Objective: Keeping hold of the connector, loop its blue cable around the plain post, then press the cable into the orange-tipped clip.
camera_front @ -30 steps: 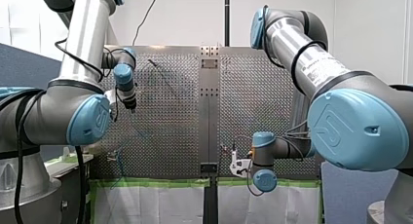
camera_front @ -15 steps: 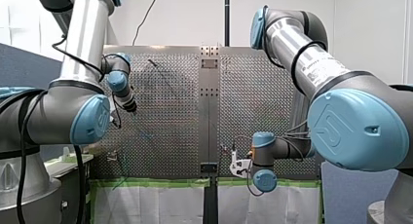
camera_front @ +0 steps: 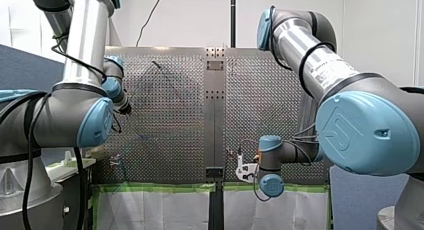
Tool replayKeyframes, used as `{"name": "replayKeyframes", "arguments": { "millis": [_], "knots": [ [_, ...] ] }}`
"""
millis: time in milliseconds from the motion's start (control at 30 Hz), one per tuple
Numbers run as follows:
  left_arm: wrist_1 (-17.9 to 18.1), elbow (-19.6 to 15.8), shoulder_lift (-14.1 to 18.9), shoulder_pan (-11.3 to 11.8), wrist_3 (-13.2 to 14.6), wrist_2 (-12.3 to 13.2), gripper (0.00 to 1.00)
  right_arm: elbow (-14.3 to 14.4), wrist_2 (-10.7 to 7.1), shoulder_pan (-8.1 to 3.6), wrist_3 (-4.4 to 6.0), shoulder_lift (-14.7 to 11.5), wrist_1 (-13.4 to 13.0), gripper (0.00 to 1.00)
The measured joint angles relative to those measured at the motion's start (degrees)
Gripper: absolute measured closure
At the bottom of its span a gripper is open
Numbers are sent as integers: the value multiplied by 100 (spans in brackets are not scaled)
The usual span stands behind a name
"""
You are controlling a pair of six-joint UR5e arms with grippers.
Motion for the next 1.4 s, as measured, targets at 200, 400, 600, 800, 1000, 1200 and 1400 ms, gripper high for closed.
{"name": "replayKeyframes", "arguments": {
  "millis": [200,400,600,800,1000,1200,1400],
  "knots": [
    [257,-9,62,66,-326,239,0,-2,1,0,2,0,3,100],
    [427,-232,317,197,-674,575,0,-3,1,0,3,0,4,100],
    [787,-603,690,549,-1055,917,0,-6,1,1,4,1,4,100],
    [1147,-964,1050,909,-1416,1205,0,-4,2,9,5,2,4,100],
    [1508,-1325,1412,1006,-1778,1537,0,-7,1,22,6,4,4,100],
    [1832,-1647,1734,738,-2100,1853,0,-7,1,25,5,4,4,100],
    [2148,-1922,2049,426,-2415,1967,0,-4,1,24,5,8,4,100]
  ]
}}
